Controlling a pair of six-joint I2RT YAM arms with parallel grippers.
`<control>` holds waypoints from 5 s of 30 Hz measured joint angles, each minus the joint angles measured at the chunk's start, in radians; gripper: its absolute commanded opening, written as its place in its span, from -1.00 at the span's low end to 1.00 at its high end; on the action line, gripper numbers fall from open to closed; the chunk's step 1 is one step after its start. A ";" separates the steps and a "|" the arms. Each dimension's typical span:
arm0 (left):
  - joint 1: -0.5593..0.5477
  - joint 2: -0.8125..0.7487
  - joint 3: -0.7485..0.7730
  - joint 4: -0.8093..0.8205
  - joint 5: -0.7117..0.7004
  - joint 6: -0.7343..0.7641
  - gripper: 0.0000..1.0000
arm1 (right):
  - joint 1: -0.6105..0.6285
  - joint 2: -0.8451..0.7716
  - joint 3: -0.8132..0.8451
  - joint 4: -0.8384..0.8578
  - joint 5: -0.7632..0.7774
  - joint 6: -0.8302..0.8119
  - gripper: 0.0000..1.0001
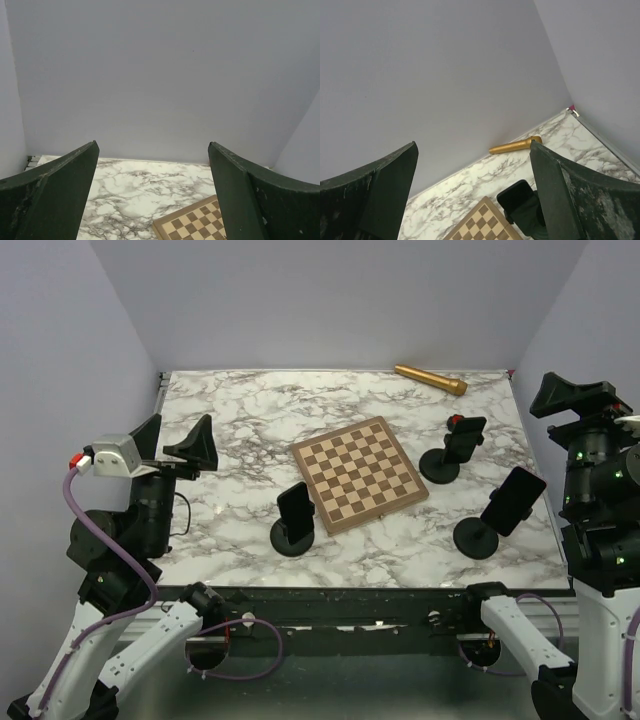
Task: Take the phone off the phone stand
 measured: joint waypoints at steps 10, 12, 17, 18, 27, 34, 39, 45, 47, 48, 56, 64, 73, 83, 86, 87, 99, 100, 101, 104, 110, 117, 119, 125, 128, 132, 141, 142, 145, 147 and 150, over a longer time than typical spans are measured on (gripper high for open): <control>0.000 -0.001 0.000 0.000 0.003 -0.014 0.97 | 0.000 0.008 0.000 -0.029 0.017 0.018 1.00; 0.000 -0.001 0.000 0.000 0.005 -0.017 0.97 | 0.000 0.008 -0.003 -0.030 0.016 0.018 1.00; 0.000 0.003 0.000 -0.002 0.018 -0.025 0.97 | 0.000 0.005 -0.030 -0.027 -0.030 0.014 1.00; 0.000 0.005 0.000 -0.003 0.021 -0.026 0.97 | 0.000 0.007 -0.035 -0.028 -0.048 0.011 1.00; 0.000 0.014 0.000 -0.014 0.037 -0.039 0.97 | 0.000 0.233 0.082 -0.090 -0.359 -0.039 1.00; 0.000 0.043 0.000 -0.023 0.053 -0.048 0.97 | 0.030 0.320 0.034 -0.111 -0.626 -0.020 1.00; 0.000 0.061 0.000 -0.033 0.066 -0.058 0.97 | 0.246 0.344 0.035 -0.106 -0.604 -0.020 1.00; -0.007 0.101 0.005 -0.054 0.077 -0.064 0.97 | 0.504 0.478 0.026 -0.105 -0.494 -0.019 1.00; -0.024 0.117 0.016 -0.066 0.077 -0.068 0.97 | 0.555 0.511 0.005 -0.106 -0.443 -0.019 1.00; -0.036 0.125 0.022 -0.075 0.076 -0.071 0.97 | 0.580 0.527 -0.009 -0.106 -0.412 -0.018 1.00; -0.052 0.144 0.036 -0.241 0.108 -0.173 0.97 | 0.655 0.634 -0.143 -0.100 -0.248 -0.008 1.00; -0.052 0.145 0.003 -0.444 0.236 -0.219 0.97 | 0.655 0.579 -0.395 -0.066 -0.208 -0.030 1.00; -0.052 0.124 -0.127 -0.504 0.399 -0.291 0.97 | 0.655 0.560 -0.395 -0.059 -0.274 -0.071 1.00; -0.052 0.131 -0.220 -0.444 0.541 -0.339 0.82 | 0.655 0.531 -0.425 -0.035 -0.450 -0.074 1.00; -0.052 0.147 -0.233 -0.409 0.571 -0.350 0.68 | 0.655 0.522 -0.425 -0.023 -0.477 -0.072 1.00; -0.052 0.154 -0.236 -0.399 0.578 -0.354 0.61 | 0.655 0.521 -0.425 -0.018 -0.487 -0.071 1.00; -0.052 0.200 -0.243 -0.334 0.607 -0.359 0.25 | 0.673 0.476 -0.517 0.162 -0.679 -0.017 1.00; -0.052 0.200 -0.243 -0.333 0.607 -0.355 0.32 | 0.675 0.474 -0.523 0.181 -0.697 -0.016 1.00; -0.052 0.200 -0.243 -0.333 0.607 -0.352 0.46 | 0.677 0.474 -0.528 0.201 -0.713 -0.016 1.00; -0.052 0.198 -0.243 -0.336 0.607 -0.340 0.94 | 0.691 0.474 -0.537 0.259 -0.737 -0.007 1.00; -0.052 0.117 -0.247 -0.346 0.583 -0.335 0.97 | 0.899 0.475 -0.513 0.319 -0.555 0.008 1.00; -0.052 -0.034 -0.187 -0.426 0.357 -0.362 0.97 | 1.016 0.501 -0.401 0.323 -0.256 0.060 1.00; -0.052 -0.063 -0.169 -0.435 0.308 -0.370 0.97 | 1.028 0.521 -0.381 0.326 -0.212 0.063 1.00; -0.052 -0.105 -0.170 -0.472 0.179 -0.396 0.97 | 1.091 0.587 -0.314 0.317 -0.124 0.047 1.00; -0.052 -0.106 -0.182 -0.491 0.156 -0.407 0.97 | 1.108 0.605 -0.279 0.317 -0.103 0.041 1.00; -0.052 -0.106 -0.201 -0.518 0.150 -0.423 0.97 | 1.119 0.623 -0.264 0.317 -0.066 0.042 1.00; -0.052 -0.106 -0.209 -0.540 0.149 -0.459 0.97 | 1.169 0.719 -0.203 0.272 0.059 0.041 1.00; -0.052 -0.106 -0.209 -0.546 0.148 -0.463 0.97 | 1.176 0.723 -0.201 0.266 0.077 0.041 0.99; -0.052 -0.106 -0.210 -0.565 0.148 -0.472 0.97 | 1.198 0.726 -0.198 0.248 0.121 0.041 0.99; -0.052 -0.106 -0.212 -0.570 0.148 -0.475 0.97 | 1.204 0.727 -0.193 0.237 0.143 0.040 0.98; -0.052 -0.106 -0.217 -0.575 0.148 -0.478 0.97 | 1.207 0.733 -0.188 0.227 0.162 0.040 0.92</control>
